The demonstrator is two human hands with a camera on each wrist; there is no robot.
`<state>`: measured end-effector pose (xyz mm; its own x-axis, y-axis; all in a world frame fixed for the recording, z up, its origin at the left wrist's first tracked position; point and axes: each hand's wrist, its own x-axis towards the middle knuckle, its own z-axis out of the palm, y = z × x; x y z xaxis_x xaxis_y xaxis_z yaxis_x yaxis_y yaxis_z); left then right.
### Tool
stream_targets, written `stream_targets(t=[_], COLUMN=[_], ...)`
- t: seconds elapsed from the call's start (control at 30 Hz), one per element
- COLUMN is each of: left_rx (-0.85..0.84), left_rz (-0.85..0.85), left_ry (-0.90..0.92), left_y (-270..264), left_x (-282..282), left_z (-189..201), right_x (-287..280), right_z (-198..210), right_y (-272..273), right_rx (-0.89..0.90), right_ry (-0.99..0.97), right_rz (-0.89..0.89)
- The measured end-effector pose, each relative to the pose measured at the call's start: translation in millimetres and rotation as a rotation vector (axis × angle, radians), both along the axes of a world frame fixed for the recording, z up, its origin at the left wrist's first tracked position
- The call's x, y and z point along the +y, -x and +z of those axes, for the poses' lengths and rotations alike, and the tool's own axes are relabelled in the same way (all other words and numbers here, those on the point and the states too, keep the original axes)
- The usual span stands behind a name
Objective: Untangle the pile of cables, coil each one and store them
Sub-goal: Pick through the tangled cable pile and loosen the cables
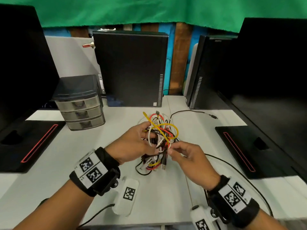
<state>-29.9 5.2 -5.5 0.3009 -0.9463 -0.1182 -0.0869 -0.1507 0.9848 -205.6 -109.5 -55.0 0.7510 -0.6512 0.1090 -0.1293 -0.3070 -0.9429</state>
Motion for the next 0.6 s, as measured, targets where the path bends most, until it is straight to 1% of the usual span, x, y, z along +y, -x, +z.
stream_targets(t=[0.07, 0.13, 0.2, 0.23, 0.3, 0.37, 0.43, 0.53, 0.6], left_rx=[-0.171, -0.439, -0.692, -0.784, -0.931, -1.075, -1.164, -1.133, -1.108], left_rz=[-0.030, -0.052, -0.045, -0.023, 0.051, 0.128, 0.167, 0.192, 0.273], left_ry=[0.005, 0.007, -0.001, -0.010, -0.050, -0.043, -0.005, 0.095, 0.194], left_y=[-1, 0, 3, 2, 0, -4, -6, -12, -20], left_x=[1, 2, 1, 0, -3, -11, -18, -24, -23], left_z=[-5, -8, -3, 2, 13, 23, 32, 44, 48], right_x=[2, 6, 10, 14, 20, 22, 19, 4, -7], right_z=[-2, -3, 0, 4, 16, 28, 40, 43, 47], right_y=[0, 1, 2, 2, -1, -11, -27, -56, -69], right_rx=[0.039, 0.112, 0.146, 0.131, 0.041, -0.009, 0.036, 0.119, 0.104], right_ry=[-0.006, 0.056, 0.168, 0.239, 0.345, 0.379, 0.411, 0.509, 0.489], right_rz=[0.039, 0.081, 0.024, -0.032, -0.114, -0.133, -0.108, -0.107, -0.114])
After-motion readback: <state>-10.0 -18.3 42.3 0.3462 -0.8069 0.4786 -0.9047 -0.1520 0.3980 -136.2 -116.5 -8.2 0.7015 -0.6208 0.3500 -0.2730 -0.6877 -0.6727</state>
